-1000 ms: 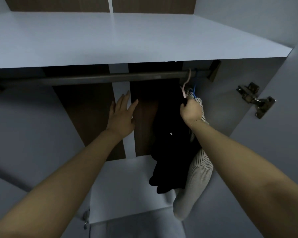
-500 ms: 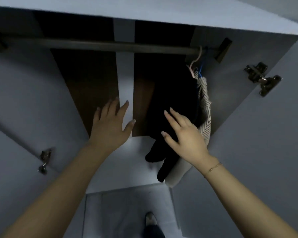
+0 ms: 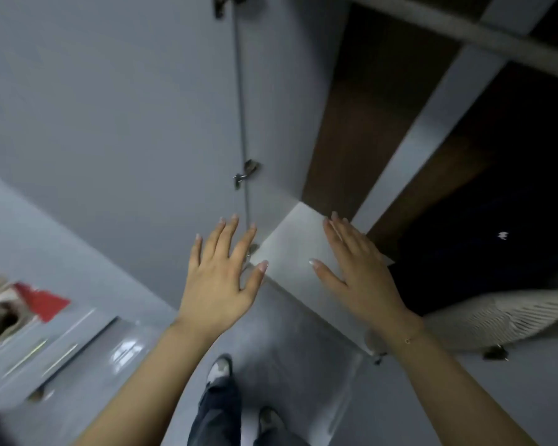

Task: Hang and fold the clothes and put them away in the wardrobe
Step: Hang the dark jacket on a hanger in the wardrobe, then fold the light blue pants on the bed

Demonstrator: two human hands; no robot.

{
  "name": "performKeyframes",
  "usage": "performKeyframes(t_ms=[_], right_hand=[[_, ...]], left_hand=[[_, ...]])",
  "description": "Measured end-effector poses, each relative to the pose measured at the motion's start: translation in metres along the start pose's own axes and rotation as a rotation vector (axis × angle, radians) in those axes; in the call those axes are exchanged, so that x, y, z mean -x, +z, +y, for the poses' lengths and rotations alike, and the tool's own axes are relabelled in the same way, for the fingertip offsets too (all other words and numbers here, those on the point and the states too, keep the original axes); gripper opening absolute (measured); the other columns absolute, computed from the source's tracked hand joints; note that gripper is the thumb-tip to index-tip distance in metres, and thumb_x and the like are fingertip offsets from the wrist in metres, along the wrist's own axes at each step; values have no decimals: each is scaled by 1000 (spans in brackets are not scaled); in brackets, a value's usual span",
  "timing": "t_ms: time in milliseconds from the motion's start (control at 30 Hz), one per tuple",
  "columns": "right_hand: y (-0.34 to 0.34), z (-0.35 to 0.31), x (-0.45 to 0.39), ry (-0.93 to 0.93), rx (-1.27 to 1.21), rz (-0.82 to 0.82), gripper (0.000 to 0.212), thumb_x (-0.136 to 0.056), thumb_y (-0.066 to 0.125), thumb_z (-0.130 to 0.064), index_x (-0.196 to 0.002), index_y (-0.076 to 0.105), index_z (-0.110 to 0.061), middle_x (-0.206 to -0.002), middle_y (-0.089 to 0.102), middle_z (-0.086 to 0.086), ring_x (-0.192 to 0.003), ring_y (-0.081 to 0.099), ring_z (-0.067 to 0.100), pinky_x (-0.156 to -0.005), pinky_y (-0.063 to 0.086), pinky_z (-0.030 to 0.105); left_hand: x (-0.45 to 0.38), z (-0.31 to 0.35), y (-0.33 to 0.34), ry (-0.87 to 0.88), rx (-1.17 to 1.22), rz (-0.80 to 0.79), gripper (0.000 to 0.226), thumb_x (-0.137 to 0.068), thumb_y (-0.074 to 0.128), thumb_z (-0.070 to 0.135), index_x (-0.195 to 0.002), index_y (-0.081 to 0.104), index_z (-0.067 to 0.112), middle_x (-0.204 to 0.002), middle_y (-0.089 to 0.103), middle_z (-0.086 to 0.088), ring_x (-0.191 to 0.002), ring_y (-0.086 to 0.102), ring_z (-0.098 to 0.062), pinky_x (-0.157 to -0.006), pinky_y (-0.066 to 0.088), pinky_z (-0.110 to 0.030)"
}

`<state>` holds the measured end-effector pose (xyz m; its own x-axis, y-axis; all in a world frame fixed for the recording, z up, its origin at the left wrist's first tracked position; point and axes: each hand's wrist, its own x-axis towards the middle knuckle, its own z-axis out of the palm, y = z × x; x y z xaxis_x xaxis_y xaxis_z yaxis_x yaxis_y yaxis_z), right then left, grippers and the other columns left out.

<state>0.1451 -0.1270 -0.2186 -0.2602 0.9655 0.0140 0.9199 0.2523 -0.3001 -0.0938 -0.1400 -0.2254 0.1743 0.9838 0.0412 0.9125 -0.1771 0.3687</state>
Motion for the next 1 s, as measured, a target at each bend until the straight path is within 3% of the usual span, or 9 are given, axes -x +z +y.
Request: performKeyframes(t_ms=[100, 233, 400, 533, 700, 900, 1000], right_hand=[[14, -29, -3, -174, 24, -44, 75, -95, 28, -61, -156, 15, -19, -163, 12, 1, -149, 12, 16, -121, 17, 38], [36, -82, 1, -417, 11, -142, 73, -97, 24, -62, -157, 8, -24, -164, 6, -5, -150, 5, 11, -120, 11, 33], [67, -174, 28, -720, -38, -263, 70, -98, 30, -58, -155, 19, -20, -162, 14, -4, -149, 12, 13, -119, 16, 34], [101, -250, 74, -918, -102, -400, 67, -96, 33, -55, -154, 15, -27, -161, 10, -11, -146, 5, 2, -118, 4, 24], [151, -362, 160, -1188, -34, -581, 69, -95, 31, -55, -155, 11, -27, -163, 8, -9, -149, 7, 8, -122, 10, 34], [218, -502, 323, -1503, -20, -707, 63, -97, 43, -44, -153, 26, -20, -160, 19, -3, -147, 18, 13, -117, 5, 22], [255, -557, 414, -1685, -20, -793, 62, -100, 41, -48, -153, 25, -21, -160, 17, -4, -147, 16, 11, -118, 12, 27]], left_hand=[[57, -13, -3, -208, 17, 55, 66, -94, 18, 59, -154, 22, 31, -163, 8, 4, -151, 1, -15, -122, 3, -45], [142, -33, -9, -477, 40, 156, 65, -94, 20, 59, -154, 18, 34, -164, 3, 7, -150, -5, -11, -122, -1, -41], [258, -56, -8, -813, 23, 278, 64, -95, 30, 53, -154, 21, 30, -164, 5, 2, -151, -1, -18, -122, 2, -45], [352, -63, 0, -1015, 71, 382, 63, -96, 29, 52, -155, 17, 31, -164, 0, 2, -151, -7, -16, -122, -3, -44], [495, -61, 9, -1247, 106, 544, 62, -97, 32, 48, -155, 18, 28, -164, 6, 5, -151, -3, -13, -122, 2, -45], [698, -54, 30, -1625, 116, 682, 63, -97, 35, 45, -155, 16, 28, -164, 2, 5, -150, -5, -12, -122, 2, -45], [794, -46, 43, -1796, 91, 750, 64, -98, 34, 46, -155, 13, 28, -164, 1, 4, -151, -4, -14, -122, 0, -43]])
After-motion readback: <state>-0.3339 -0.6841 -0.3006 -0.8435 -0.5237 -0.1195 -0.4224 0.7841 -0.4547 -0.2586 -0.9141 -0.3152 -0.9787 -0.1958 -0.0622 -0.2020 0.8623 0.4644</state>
